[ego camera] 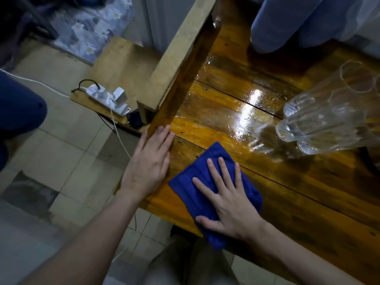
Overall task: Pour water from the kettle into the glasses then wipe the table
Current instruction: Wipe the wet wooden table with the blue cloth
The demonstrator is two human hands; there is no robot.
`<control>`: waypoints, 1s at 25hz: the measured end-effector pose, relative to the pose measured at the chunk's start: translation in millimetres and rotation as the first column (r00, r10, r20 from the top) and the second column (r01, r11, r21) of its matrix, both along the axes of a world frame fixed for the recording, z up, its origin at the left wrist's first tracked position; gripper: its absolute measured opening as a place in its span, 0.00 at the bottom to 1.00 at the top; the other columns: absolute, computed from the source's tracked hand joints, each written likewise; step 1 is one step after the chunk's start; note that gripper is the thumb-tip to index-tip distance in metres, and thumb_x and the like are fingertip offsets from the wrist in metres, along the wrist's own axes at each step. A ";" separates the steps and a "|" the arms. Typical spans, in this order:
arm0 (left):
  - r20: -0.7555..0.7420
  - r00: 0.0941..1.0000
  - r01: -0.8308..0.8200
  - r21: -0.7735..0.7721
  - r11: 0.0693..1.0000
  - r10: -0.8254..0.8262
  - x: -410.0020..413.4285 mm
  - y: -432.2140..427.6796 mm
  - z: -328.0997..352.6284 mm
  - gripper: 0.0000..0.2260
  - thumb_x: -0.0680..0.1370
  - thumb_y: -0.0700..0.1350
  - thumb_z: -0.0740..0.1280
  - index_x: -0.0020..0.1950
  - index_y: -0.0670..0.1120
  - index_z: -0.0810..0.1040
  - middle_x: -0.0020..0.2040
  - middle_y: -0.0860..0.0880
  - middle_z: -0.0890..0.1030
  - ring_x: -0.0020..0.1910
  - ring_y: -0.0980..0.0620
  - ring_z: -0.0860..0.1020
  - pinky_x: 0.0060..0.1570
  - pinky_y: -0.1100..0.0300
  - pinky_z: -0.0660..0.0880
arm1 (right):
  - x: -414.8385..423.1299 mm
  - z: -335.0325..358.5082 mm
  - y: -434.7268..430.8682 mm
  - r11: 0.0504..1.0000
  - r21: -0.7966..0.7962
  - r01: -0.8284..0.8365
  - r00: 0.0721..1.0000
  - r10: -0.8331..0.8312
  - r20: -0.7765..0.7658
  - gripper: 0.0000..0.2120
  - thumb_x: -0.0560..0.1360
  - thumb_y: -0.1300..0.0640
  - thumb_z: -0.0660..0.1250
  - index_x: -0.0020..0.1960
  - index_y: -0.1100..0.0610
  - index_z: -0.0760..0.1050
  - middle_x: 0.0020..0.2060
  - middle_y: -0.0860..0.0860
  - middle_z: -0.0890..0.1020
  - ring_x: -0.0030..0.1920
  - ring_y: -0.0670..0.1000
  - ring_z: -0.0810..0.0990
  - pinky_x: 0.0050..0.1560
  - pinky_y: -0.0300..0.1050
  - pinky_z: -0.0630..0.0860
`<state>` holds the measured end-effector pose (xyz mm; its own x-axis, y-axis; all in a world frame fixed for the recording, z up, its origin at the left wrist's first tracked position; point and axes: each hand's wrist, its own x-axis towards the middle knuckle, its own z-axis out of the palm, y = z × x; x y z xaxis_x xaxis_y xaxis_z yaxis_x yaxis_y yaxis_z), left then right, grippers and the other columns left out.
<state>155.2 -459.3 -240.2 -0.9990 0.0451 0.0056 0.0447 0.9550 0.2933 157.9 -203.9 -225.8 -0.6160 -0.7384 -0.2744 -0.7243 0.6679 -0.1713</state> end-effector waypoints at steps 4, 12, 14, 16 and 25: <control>-0.012 0.997 -0.077 0.057 0.995 0.078 -1.7 0.2 -0.5 0.23 0.81 0.45 0.54 0.77 0.42 0.62 0.78 0.44 0.60 0.78 0.49 0.56 0.75 0.45 0.54 | 0.0 -3.6 -39.1 0.994 -0.010 0.106 0.994 -0.106 -0.037 0.37 0.75 0.28 0.49 0.79 0.44 0.52 0.79 0.62 0.50 0.78 0.67 0.46 0.71 0.75 0.49; -0.006 0.997 -0.074 0.076 0.994 0.075 -2.9 0.1 -3.1 0.23 0.82 0.48 0.50 0.77 0.43 0.62 0.78 0.45 0.59 0.78 0.51 0.54 0.76 0.48 0.52 | -27.1 -6.2 -58.5 0.980 -0.077 0.182 0.980 -0.187 -0.063 0.37 0.74 0.28 0.50 0.79 0.41 0.50 0.80 0.57 0.48 0.79 0.63 0.43 0.72 0.74 0.45; 0.002 0.997 -0.072 0.084 0.994 0.072 -2.8 0.9 -2.3 0.23 0.82 0.48 0.51 0.77 0.43 0.61 0.78 0.45 0.59 0.78 0.50 0.55 0.76 0.47 0.53 | -42.3 -7.2 -64.2 0.970 -0.096 0.223 0.971 -0.229 -0.064 0.37 0.74 0.28 0.50 0.79 0.40 0.50 0.80 0.57 0.47 0.79 0.62 0.42 0.73 0.73 0.44; 0.010 0.997 -0.075 0.093 0.993 0.075 -2.6 1.8 -2.6 0.24 0.82 0.49 0.52 0.77 0.42 0.60 0.78 0.45 0.59 0.78 0.51 0.54 0.76 0.48 0.52 | -58.6 -8.7 -72.2 0.958 -0.105 0.268 0.959 -0.276 -0.071 0.37 0.74 0.28 0.50 0.79 0.40 0.50 0.80 0.56 0.46 0.79 0.61 0.41 0.73 0.72 0.43; 0.001 0.995 -0.099 0.078 0.992 0.099 -2.8 2.6 -0.5 0.24 0.81 0.47 0.54 0.77 0.42 0.60 0.78 0.45 0.59 0.78 0.52 0.53 0.77 0.51 0.50 | -171.4 -25.9 -118.4 0.907 -0.181 0.380 0.903 -0.406 -0.138 0.36 0.74 0.28 0.47 0.79 0.41 0.50 0.80 0.57 0.48 0.79 0.63 0.43 0.72 0.74 0.42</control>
<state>152.5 -456.7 -240.7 -0.9984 -0.0550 0.0083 -0.0482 0.9291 0.3668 -13.4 -322.3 -251.7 -0.8916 -0.4502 -0.0489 -0.4344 0.8809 -0.1880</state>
